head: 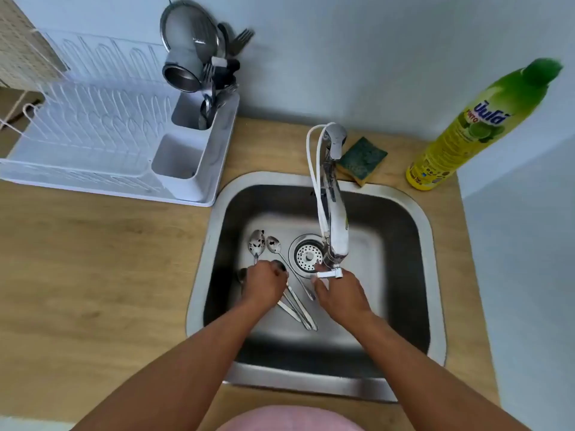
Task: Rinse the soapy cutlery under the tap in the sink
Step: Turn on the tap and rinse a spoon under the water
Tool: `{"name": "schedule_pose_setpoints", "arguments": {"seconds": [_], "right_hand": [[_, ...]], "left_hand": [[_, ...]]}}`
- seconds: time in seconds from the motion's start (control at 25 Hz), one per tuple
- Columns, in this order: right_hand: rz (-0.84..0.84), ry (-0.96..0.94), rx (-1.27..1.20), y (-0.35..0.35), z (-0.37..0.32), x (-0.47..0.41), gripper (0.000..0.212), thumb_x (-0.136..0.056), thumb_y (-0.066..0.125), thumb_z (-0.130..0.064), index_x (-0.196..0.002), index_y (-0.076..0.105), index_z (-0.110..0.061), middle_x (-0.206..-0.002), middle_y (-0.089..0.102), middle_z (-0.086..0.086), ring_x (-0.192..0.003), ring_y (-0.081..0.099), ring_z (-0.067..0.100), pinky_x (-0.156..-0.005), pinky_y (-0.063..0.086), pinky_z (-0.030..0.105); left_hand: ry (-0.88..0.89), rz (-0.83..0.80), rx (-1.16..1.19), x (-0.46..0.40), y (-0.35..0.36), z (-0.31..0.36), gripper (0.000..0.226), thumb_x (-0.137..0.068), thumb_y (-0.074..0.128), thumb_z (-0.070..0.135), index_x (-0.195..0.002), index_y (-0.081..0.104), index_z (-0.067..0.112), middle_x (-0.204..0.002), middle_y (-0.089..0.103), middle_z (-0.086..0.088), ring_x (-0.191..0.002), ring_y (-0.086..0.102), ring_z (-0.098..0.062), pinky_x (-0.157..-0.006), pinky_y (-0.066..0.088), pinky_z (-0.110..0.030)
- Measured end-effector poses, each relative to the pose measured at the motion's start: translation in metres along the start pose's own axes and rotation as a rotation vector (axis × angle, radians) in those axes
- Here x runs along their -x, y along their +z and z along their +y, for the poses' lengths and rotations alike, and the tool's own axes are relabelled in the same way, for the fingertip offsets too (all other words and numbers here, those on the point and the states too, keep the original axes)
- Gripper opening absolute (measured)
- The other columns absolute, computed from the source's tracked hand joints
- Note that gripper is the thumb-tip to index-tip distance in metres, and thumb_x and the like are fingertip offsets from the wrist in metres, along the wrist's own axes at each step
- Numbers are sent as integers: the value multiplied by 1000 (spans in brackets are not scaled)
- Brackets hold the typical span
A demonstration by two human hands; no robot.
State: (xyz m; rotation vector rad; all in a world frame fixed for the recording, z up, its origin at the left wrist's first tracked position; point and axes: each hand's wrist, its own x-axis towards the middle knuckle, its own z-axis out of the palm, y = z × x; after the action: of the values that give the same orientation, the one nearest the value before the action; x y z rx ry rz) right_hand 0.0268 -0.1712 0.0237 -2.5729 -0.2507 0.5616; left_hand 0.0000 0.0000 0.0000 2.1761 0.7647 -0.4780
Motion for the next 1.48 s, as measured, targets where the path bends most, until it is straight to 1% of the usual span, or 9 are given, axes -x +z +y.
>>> {"name": "schedule_pose_setpoints", "arguments": {"seconds": [0.32,0.4,0.48,0.6,0.72,0.96,1.12,1.24,1.48], "right_hand": [[-74,93,-309,-24,-1,-22,19,-83,68,3,-101,70,0,-105,72,26,-101,66,48,-90,55,57],[-30,116,-389,-38,-11,-26,19,-77,65,-4,-77,66,-23,-83,69,12,-84,66,35,-81,55,45],[114,50,-349,-53,-18,-32,26,-75,74,-4,-67,65,-26,-71,68,0,-66,54,14,-66,47,20],[316,1,-334,-86,-27,-50,16,-91,70,-10,-105,79,-11,-100,78,5,-80,63,4,-74,47,4],[544,-136,-416,-124,-42,-73,25,-94,68,-24,-116,75,-16,-107,74,-6,-86,64,-12,-77,44,0],[314,-490,119,-174,-80,-119,50,-82,76,-23,-130,67,-13,-138,65,9,-125,61,28,-109,46,40],[309,-489,404,-185,-100,-130,35,-77,68,-26,-108,77,-14,-106,78,13,-94,71,39,-82,57,45],[288,-424,408,-193,-109,-132,33,-74,64,-32,-101,77,-20,-92,79,9,-84,70,37,-76,57,39],[469,-257,-24,-169,-78,-87,43,-88,70,-31,-128,68,-14,-118,76,11,-106,69,31,-91,50,34]], "left_hand": [[-290,39,111,-65,6,33,23,-73,73,18,-86,57,6,-83,78,-17,-79,76,-34,-75,63,-39],[-363,41,153,-72,11,33,36,-71,71,9,-104,60,3,-87,78,-20,-79,76,-35,-71,63,-38],[-383,44,184,-73,12,34,27,-72,70,16,-92,67,-2,-81,78,-17,-71,75,-29,-68,63,-35],[-308,56,308,-65,9,35,23,-74,67,21,-54,62,11,-51,72,-9,-47,66,-22,-55,60,-31],[-186,-26,455,-46,-2,31,24,-81,70,22,-60,66,11,-52,72,-7,-37,61,-17,-38,48,-25],[-120,-118,742,0,-21,31,10,-87,69,7,-90,69,-2,-76,80,-13,-56,75,-20,-45,59,-34],[-118,-173,832,21,-22,32,12,-88,72,6,-93,66,-3,-65,77,-7,-52,72,-19,-38,52,-27],[-121,-222,832,29,-20,30,10,-90,70,5,-92,66,-4,-68,77,-9,-52,71,-18,-38,53,-27],[-141,-351,882,43,-16,34,17,-89,74,10,-95,72,-5,-74,77,-12,-51,70,-16,-39,54,-26]]}}
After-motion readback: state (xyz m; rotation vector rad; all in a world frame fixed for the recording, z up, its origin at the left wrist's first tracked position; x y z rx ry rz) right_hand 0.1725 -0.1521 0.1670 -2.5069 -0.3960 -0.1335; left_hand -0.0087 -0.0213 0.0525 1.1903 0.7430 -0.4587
